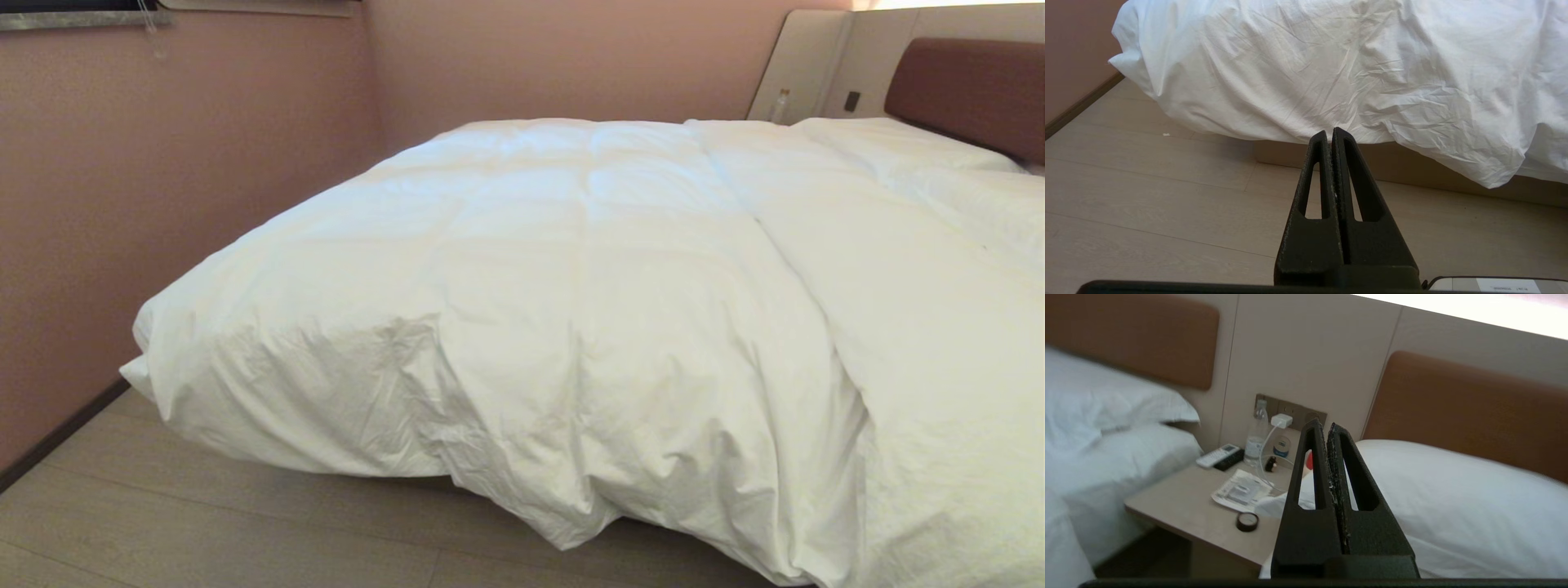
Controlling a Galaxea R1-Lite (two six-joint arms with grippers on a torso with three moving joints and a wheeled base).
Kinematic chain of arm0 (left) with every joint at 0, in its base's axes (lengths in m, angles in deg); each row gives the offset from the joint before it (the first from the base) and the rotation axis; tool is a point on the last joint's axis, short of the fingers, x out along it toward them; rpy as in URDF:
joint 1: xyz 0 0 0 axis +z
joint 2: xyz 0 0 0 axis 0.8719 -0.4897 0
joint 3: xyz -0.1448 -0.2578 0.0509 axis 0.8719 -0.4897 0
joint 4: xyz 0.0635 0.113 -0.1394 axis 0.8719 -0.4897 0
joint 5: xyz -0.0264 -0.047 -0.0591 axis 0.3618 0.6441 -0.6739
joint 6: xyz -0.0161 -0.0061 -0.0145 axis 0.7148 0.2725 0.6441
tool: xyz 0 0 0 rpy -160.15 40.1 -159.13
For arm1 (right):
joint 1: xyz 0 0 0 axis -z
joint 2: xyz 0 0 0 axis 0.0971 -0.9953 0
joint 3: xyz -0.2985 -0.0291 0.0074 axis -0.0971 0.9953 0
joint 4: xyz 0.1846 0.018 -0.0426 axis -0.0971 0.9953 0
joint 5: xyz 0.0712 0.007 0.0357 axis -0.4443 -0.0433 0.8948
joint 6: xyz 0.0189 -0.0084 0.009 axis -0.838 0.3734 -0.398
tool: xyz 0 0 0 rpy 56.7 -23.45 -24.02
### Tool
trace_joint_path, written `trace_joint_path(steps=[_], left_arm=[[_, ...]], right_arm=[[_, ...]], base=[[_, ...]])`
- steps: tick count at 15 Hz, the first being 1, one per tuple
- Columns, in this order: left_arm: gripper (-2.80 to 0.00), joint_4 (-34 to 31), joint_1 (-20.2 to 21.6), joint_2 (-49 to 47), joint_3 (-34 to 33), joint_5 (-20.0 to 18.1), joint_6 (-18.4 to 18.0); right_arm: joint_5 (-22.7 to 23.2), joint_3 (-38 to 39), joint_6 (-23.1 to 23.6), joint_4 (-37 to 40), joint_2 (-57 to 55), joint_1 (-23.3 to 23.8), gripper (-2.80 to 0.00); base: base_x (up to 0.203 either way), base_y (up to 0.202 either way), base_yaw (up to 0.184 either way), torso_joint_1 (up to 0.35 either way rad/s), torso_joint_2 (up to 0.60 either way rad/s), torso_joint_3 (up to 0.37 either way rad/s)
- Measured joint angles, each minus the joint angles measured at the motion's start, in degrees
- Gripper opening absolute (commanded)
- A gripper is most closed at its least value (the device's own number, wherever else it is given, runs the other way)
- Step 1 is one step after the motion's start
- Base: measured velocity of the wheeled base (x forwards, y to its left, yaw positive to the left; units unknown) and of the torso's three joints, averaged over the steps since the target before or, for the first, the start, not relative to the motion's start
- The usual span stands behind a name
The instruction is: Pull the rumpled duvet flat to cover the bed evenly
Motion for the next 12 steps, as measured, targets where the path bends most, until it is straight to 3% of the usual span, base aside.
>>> trace_joint_path(steps=[7,12], left_arm=[[-2.80,-0.01,0.00,0.00,0.00,-0.01,0.00],[-2.80,-0.01,0.00,0.00,0.00,0.00,-0.01]], right_arm=[[4.44,-3.16,-5.34,-7.13,-0.54,0.02,-2.80],[2.41,-7.56,-4.53,-6.69,-0.75,0.02,-2.80]], base=[[0.000,0.000,0.000,0.000,0.00,0.000],[0.000,0.000,0.000,0.000,0.00,0.000]])
